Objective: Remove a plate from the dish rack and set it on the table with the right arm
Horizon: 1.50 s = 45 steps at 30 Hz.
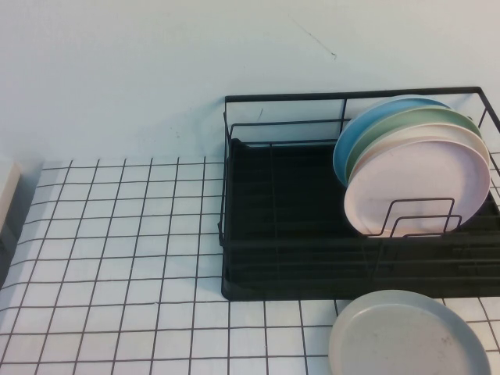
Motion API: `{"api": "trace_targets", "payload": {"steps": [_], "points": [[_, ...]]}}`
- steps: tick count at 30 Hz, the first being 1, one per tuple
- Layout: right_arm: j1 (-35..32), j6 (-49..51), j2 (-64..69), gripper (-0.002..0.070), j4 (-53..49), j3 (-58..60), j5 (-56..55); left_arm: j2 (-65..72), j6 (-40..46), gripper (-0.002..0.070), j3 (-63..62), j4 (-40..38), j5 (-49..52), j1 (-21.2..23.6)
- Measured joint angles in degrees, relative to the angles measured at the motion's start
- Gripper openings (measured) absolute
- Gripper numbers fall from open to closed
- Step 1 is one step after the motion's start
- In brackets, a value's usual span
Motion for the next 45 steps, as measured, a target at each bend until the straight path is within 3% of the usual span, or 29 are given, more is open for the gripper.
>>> {"api": "trace_targets", "payload": {"steps": [45], "points": [[0.0,0.0,0.0,-0.0003,-0.6,0.1,-1.1,0.0,-0.3,-0.0003,0.0,0.0,0.0,0.0]]}}
